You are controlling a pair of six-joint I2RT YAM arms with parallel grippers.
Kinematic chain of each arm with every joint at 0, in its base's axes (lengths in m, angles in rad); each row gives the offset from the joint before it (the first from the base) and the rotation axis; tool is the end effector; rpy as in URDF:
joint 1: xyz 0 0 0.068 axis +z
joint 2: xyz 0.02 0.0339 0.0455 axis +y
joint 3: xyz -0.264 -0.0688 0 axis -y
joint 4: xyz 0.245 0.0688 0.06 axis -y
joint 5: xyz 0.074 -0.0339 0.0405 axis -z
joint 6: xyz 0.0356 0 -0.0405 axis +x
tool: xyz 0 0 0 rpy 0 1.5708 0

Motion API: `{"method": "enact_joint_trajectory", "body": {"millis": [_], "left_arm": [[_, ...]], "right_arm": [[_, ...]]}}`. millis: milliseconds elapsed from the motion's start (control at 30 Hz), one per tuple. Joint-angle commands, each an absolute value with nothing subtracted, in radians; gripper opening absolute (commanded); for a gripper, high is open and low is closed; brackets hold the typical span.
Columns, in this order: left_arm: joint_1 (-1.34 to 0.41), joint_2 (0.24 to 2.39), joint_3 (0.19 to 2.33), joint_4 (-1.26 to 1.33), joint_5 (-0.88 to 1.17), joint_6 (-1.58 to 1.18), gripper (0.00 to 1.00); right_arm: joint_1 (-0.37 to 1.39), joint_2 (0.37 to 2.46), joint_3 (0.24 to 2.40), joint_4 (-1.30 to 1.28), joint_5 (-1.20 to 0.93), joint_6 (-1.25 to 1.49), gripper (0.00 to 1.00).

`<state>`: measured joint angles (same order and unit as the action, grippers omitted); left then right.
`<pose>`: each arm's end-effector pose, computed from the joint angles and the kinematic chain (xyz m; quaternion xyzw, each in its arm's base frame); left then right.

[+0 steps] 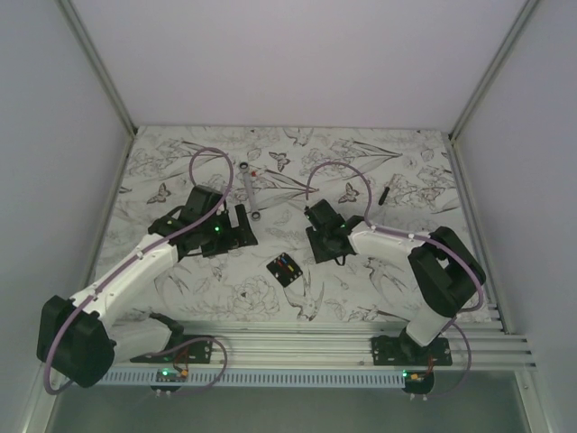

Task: Snap on the fuse box
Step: Pick up the fuse from the center of the board.

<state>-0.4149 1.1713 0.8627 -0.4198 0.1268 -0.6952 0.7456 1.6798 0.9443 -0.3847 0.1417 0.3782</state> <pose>0.2275 -0.1051 0.2667 -0.1016 0.9055 -0.2642 0.3163 0.2372 0.2122 0.1577 -0.1621 0.9588 0.0603 0.2253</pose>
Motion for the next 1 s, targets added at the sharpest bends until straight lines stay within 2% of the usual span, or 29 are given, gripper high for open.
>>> {"method": "enact_joint_trajectory", "body": {"millis": [0, 533, 767, 967], "left_arm": [[-0.422, 1.151, 0.839, -0.445, 0.144, -0.698, 1.0], [-0.422, 1.165, 0.844, -0.444, 0.157, -0.675, 1.0], [-0.422, 1.165, 0.845, -0.445, 0.161, -0.67, 1.0], [-0.422, 1.18, 0.852, -0.444, 0.168, -0.669, 1.0]], "right_arm": [[0.754, 1.673, 0.991, -0.459, 0.123, 0.395, 0.42], [0.76, 1.74, 1.068, -0.49, 0.085, 0.274, 0.43], [0.759, 1.766, 1.1, -0.55, 0.076, 0.267, 0.39], [0.76, 1.744, 1.103, -0.585, 0.079, 0.266, 0.41]]}}
